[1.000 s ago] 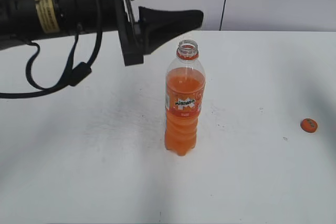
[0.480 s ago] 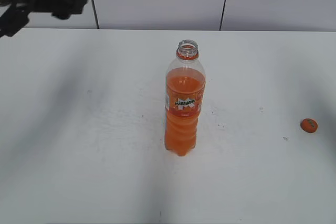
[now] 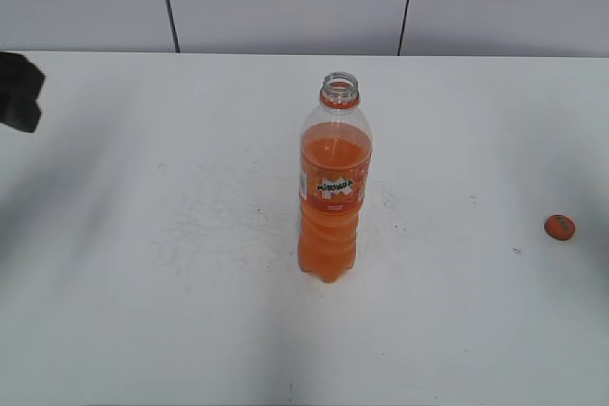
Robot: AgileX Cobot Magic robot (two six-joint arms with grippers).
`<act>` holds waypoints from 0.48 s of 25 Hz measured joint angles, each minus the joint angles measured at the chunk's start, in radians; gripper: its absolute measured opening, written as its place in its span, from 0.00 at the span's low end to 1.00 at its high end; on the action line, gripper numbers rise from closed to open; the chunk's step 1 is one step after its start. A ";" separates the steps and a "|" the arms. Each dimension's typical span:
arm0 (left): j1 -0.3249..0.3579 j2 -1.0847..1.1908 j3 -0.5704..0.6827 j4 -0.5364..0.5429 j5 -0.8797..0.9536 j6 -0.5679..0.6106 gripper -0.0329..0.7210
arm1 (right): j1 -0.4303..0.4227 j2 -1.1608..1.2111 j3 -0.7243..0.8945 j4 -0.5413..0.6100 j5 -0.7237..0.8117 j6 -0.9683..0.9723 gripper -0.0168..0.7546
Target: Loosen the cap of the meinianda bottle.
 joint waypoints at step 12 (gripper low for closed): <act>0.271 -0.039 -0.006 -0.192 0.330 0.167 0.72 | 0.000 -0.001 0.000 -0.107 0.104 0.081 0.69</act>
